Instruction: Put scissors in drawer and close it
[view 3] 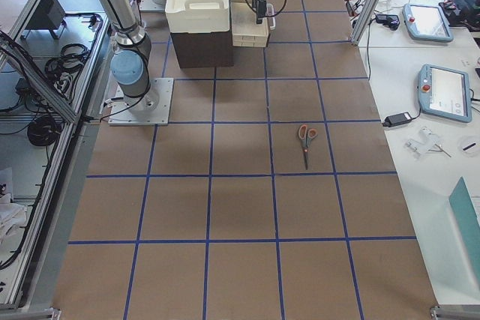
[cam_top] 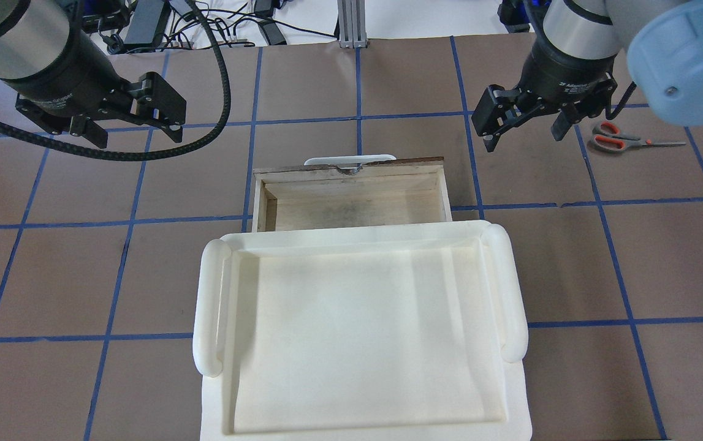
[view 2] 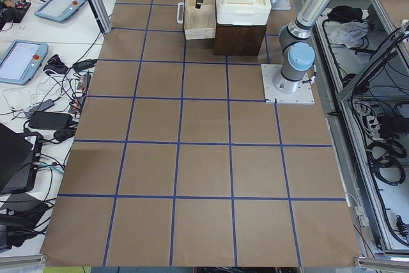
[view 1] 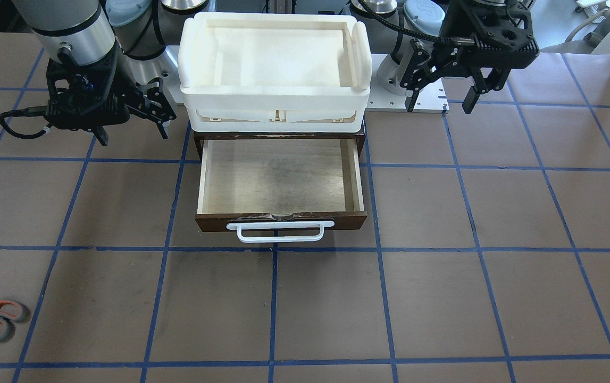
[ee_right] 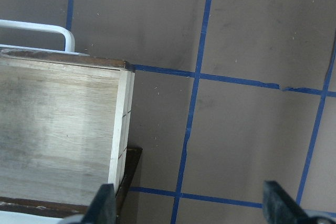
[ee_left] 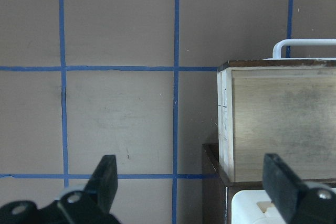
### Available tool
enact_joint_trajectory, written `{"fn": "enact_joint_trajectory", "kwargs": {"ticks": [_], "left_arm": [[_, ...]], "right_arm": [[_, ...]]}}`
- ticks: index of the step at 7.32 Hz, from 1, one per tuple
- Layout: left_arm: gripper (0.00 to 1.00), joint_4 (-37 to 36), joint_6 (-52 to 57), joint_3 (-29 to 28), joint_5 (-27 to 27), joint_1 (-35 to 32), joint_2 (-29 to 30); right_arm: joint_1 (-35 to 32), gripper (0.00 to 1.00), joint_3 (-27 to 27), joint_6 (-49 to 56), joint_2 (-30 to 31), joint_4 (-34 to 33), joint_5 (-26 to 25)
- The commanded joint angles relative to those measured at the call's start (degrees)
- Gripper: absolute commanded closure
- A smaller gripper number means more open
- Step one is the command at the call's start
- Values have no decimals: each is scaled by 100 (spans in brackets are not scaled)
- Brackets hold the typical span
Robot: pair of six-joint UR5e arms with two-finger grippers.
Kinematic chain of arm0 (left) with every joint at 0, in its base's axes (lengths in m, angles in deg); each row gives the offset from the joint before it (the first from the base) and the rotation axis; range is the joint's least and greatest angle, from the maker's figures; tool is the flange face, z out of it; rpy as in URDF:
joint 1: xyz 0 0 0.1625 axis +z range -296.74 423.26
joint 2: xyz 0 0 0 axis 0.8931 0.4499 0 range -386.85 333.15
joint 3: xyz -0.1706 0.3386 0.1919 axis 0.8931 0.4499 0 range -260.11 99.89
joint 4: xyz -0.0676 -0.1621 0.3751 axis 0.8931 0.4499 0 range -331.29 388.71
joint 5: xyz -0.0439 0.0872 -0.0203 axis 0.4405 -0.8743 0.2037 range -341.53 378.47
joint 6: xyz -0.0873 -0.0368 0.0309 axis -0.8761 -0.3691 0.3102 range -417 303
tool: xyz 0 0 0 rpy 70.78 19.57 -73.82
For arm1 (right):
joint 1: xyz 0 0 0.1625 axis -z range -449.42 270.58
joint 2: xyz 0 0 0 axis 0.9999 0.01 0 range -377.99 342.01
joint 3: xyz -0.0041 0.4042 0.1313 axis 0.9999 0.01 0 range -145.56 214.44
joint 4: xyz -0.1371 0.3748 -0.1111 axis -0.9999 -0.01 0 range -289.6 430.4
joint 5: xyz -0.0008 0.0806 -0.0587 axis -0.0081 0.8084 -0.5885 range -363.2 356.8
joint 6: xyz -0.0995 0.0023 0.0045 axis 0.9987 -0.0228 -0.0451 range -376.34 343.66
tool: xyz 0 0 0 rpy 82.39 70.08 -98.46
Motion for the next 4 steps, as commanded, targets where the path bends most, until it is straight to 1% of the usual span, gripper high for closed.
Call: {"fn": "enact_joint_trajectory", "kwargs": {"ticks": [1, 4], "left_arm": [[0, 0, 0, 0, 1, 0, 0], [0, -8, 0, 0, 1, 0, 0]], "right_arm": [[0, 0, -29, -9, 4, 0, -176], [0, 0, -29, -18, 13, -79, -160]]}}
